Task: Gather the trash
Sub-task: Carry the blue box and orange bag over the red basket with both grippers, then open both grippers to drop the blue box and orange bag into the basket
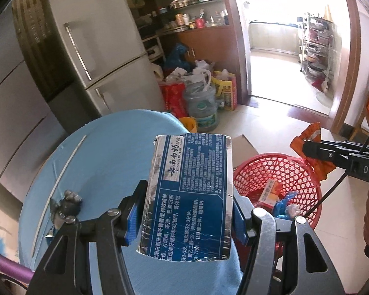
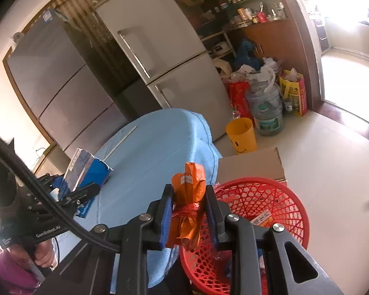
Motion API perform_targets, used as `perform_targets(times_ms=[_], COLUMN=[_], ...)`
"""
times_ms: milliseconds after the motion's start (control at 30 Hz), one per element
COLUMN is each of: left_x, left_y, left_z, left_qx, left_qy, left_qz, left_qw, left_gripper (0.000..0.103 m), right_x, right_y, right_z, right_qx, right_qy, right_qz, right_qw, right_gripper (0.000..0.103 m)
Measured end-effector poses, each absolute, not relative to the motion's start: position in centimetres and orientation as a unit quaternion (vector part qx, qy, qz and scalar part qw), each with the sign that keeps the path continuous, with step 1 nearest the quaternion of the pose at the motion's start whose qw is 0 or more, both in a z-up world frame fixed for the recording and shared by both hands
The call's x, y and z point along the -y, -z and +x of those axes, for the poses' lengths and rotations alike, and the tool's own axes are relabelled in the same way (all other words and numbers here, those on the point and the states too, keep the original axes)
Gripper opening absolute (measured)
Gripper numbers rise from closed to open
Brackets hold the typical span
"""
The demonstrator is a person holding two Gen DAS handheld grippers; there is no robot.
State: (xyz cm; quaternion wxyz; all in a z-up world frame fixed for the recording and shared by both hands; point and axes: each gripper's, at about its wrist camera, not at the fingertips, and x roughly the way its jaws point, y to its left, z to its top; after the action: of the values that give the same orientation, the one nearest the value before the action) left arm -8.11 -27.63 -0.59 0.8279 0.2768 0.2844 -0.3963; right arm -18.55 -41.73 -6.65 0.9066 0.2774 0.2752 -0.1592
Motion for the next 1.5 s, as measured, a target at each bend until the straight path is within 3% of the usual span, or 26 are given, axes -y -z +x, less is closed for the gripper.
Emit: perform_targets(times_ms=[900,1367,1500], left_x=[33.4,23.8,20.2], left_y=[4.8,5.1,4.7], left_z=[-9.6,-5.9,-4.8], left_qx=[-0.355,-0.364,-0.364], left_qy=[0.481,0.379,0.347], left_qz=[0.277,0.243,0.217], left_qw=[0.752,0.815,0.836], left_gripper=[0.065,0.065,0.065], right_x=[46.0,42.8,40.2], right_y=[9.6,9.6,9.2], right_z=[-20.5,-17.5,-15.8], right_qx=[-0.293,-0.3,-0.301], right_qy=[0.203,0.149,0.114], right_qz=[0.343,0.337,0.321], right_qw=[0.869,0.88,0.891], right_gripper=[0.029,0.029,0.036])
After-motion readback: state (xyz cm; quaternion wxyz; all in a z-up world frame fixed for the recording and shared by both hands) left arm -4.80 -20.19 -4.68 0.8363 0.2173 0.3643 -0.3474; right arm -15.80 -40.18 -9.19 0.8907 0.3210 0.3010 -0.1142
